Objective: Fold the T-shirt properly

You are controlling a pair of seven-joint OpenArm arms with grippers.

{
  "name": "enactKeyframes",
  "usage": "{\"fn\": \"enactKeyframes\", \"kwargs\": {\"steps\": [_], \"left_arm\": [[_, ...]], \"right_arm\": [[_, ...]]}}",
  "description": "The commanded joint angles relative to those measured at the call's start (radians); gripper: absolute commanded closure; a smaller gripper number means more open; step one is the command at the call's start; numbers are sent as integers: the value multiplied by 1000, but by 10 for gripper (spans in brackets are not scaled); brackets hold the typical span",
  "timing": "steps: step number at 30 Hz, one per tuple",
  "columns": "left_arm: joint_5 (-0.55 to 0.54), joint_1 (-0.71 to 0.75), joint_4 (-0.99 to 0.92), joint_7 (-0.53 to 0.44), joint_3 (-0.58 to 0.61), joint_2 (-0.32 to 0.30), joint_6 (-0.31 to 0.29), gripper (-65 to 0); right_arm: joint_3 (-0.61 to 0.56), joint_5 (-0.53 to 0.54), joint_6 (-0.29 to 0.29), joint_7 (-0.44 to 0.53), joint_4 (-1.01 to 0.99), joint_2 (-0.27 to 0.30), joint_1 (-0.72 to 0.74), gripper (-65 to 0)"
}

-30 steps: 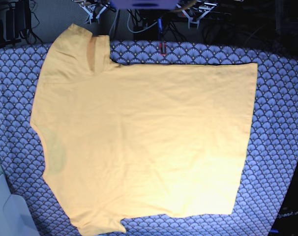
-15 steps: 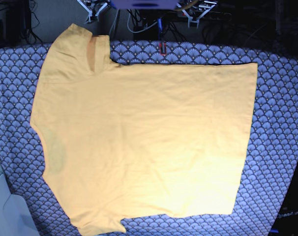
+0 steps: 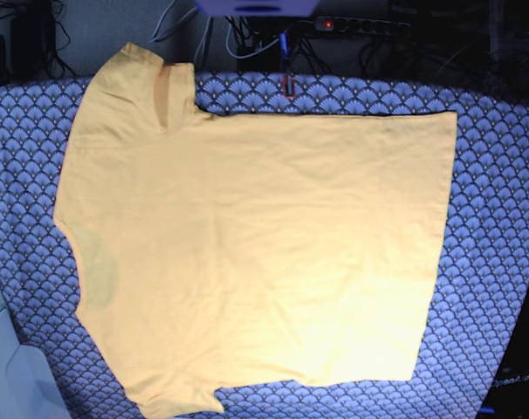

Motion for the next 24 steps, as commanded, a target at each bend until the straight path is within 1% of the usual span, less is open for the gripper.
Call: {"fn": "enactKeyframes", "kwargs": {"steps": [1, 2, 3, 4, 5, 6, 9, 12, 14, 17, 19, 21, 22, 24], "left_arm": [[4, 56, -7, -85, -1, -1, -1, 0], [4, 80, -10, -180, -1, 0, 2, 0], [4, 106, -12, -268, -1, 0, 4, 0], [4, 132, -12, -342, -1, 0, 5, 0], [-3, 151, -12, -409, -2, -1, 5, 0], [-19, 166, -4, -431, -2, -1, 5, 0], [-102, 202, 43, -418, -1, -1, -4, 0], [-127, 261, 143, -418, 1, -15, -5, 0], [-128, 338, 289, -418, 3, -23, -5, 0], [-131, 495, 585, -409, -1, -30, 4, 0], [-133, 602, 801, -398, -2, -49, 5, 0], [-136, 696, 1004, -328, -2, -52, 25, 0], [-144, 735, 1100, -274, -2, -55, 36, 0], [-165, 795, 1248, -190, -13, -92, 42, 0]], "right_arm": [[3, 1, 1, 99, -2, 20, -47, 0], [3, 1, 1, 191, -4, 28, -72, 0], [3, 1, 0, 199, 19, 28, -98, 0], [9, 1, 0, 176, 56, 31, -111, 0], [27, 1, 0, 188, 85, 31, -128, 0], [38, 1, 0, 194, 110, 31, -153, 0], [64, 1, 0, 189, 239, 31, -223, 0], [86, 1, 0, 186, 443, 28, -339, 0], [89, 1, 0, 182, 599, 26, -423, 0], [89, 1, 0, 179, 814, 25, -533, 0], [89, 1, 0, 142, 963, 20, -602, 0], [89, 1, 0, 70, 1112, 17, -662, 0], [89, 1, 0, 30, 1188, 17, -691, 0], [87, 1, 0, -50, 1329, 16, -742, 0]]}}
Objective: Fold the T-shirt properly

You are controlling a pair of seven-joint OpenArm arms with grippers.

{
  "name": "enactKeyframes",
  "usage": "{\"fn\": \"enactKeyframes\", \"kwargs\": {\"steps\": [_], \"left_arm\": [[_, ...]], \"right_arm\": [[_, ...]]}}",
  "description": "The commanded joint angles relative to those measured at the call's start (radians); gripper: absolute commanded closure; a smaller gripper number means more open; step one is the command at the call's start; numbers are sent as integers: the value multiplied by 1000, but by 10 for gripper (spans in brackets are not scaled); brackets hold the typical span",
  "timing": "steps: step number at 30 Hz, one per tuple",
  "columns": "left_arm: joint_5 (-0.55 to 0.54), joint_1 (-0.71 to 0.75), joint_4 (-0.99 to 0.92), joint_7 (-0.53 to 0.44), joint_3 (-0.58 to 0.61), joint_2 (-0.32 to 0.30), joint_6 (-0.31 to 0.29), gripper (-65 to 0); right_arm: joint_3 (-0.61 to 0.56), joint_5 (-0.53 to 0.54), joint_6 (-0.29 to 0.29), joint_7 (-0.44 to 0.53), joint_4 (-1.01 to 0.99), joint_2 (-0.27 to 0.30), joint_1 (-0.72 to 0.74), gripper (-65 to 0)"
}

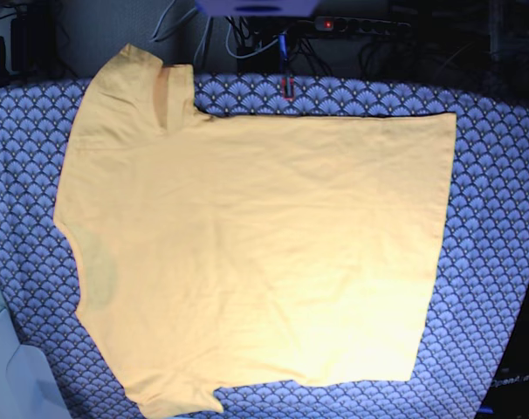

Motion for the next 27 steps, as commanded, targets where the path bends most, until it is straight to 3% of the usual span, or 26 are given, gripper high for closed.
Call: {"fn": "enactKeyframes", "kwargs": {"steps": [1, 6, 12, 14, 17, 22, 27], "left_arm": [[-25, 57, 60, 2, -17, -30, 4, 0], [-110, 96, 259, 135, -90, -49, 6, 0], [-190, 67, 479, 441, -296, -46, 1, 0], [-226, 44, 546, 549, -359, -41, -2, 0], [-258, -5, 623, 700, -463, -38, -2, 0], [-268, -117, 677, 941, -561, -36, -3, 0], [-268, -174, 680, 1030, -587, -29, -5, 0]], "right_arm": [[-1, 6, -1, -4, 73, 0, -43, 0], [-2, 6, 4, -217, 351, 3, -81, 0], [-4, 7, 29, -553, 514, 8, 33, -2], [1, 55, 110, -647, 529, 3, 89, -30], [34, 221, 236, -787, 531, 8, 172, -71], [159, 388, 374, -1018, 531, 5, 295, -117], [257, 471, 535, -1172, 531, 3, 364, -150]]}}
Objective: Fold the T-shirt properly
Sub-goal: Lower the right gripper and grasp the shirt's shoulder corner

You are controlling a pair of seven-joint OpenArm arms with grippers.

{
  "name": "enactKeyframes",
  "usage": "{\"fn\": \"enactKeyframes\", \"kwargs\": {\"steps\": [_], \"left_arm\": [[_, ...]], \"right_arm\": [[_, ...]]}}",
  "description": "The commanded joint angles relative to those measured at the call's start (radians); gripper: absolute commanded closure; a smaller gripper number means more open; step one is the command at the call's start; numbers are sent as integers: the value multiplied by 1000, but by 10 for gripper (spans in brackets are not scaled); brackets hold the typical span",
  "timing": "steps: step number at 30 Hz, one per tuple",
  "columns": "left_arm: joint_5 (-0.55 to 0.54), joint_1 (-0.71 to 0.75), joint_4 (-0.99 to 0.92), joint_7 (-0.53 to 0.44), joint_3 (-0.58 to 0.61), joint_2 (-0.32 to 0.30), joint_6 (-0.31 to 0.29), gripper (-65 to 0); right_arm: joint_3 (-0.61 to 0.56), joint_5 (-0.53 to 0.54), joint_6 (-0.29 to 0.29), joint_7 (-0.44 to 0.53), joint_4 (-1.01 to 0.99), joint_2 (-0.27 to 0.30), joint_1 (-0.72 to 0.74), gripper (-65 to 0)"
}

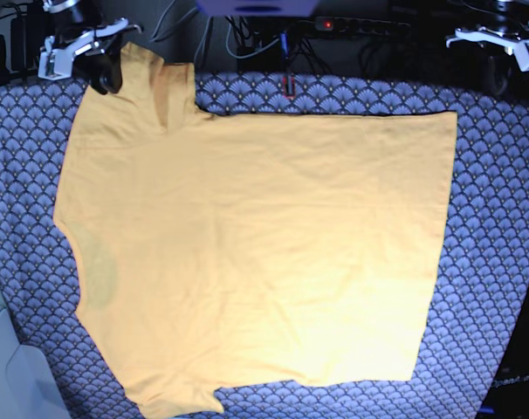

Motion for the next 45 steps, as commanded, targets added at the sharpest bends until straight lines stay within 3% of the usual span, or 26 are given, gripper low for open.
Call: {"fn": "enactKeyframes", "kwargs": {"steps": [1, 5, 8, 14, 18, 25, 32, 37, 45], "left_arm": [[-2, 9, 12, -12, -9, 3, 2, 0], [1, -9, 12, -2, -9, 6, 2, 0], [3, -10, 12, -2, -9, 11, 2, 0], [3, -10, 14, -3, -9, 11, 2, 0], [3, -10, 14, -3, -10, 11, 2, 0], [3, -17, 14, -3, -10, 11, 4, 0], [3, -17, 14, -3, -10, 11, 7, 0], [3, -18, 14, -3, -10, 11, 8, 0], [4, -20, 14, -3, -10, 11, 10, 0]], "right_arm": [[22, 40, 52, -2, 16, 2, 4, -162], [115, 200, 181, -178, 11, 6, 53, -217], [201, 287, 181, -327, 5, 3, 98, -239], [374, 290, 181, -560, -132, -26, 256, -240], [421, 290, 181, -692, -278, 32, 333, -240], [416, 290, 181, -763, -297, 48, 345, -240], [390, 290, 181, -766, -259, 46, 336, -240], [391, 290, 181, -850, -193, 43, 345, -240], [379, 290, 181, -859, -193, 43, 359, -240]]}}
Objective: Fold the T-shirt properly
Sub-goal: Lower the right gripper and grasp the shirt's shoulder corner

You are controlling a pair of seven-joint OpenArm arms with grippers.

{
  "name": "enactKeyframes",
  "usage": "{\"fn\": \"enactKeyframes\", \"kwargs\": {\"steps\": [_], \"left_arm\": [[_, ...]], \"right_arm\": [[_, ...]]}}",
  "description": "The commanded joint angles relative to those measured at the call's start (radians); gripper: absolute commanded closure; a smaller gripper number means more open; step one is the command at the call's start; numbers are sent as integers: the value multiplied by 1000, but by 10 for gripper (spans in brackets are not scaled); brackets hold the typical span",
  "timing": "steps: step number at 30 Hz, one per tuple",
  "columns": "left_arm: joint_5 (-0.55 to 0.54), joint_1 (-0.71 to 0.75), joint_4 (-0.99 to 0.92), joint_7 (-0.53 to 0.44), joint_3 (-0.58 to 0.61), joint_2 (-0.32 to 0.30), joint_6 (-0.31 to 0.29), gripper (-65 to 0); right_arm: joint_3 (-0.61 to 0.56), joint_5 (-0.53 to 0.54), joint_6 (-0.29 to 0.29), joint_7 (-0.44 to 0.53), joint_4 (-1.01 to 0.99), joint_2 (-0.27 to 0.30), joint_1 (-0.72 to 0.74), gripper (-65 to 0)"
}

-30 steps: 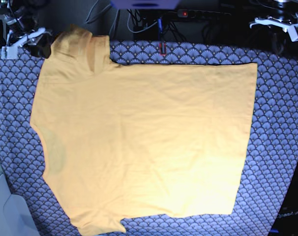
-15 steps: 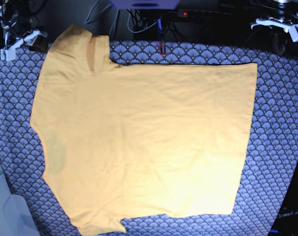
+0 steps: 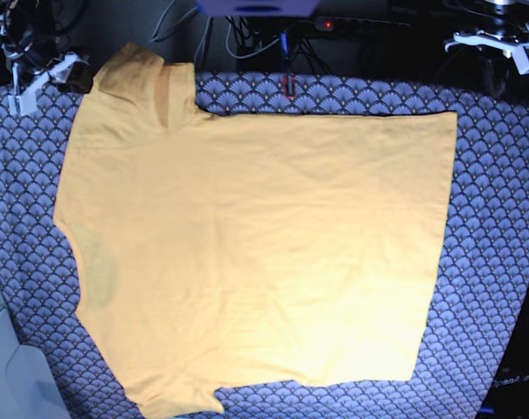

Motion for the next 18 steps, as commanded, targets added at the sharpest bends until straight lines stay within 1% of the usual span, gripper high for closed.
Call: {"fn": "enactKeyframes", "kwargs": {"steps": [1, 5, 10, 15, 18], "left_arm": [[0, 6, 17, -26, -8, -7, 2, 0], [0, -1, 17, -26, -8, -7, 2, 0], [0, -1, 17, -26, -8, -7, 3, 0], [0, -3, 17, -26, -8, -7, 3, 0], [0, -3, 17, -26, -8, -7, 3, 0]], "right_arm": [[-6, 12, 14, 13, 16, 12, 1, -240], [-48, 12, 14, 16, 16, 12, 2, -239], [-52, 12, 14, 22, -4, 12, 21, -240], [-48, 11, 14, 22, -60, 44, 40, -240], [-46, 11, 14, 22, -69, 46, 50, -240]]}}
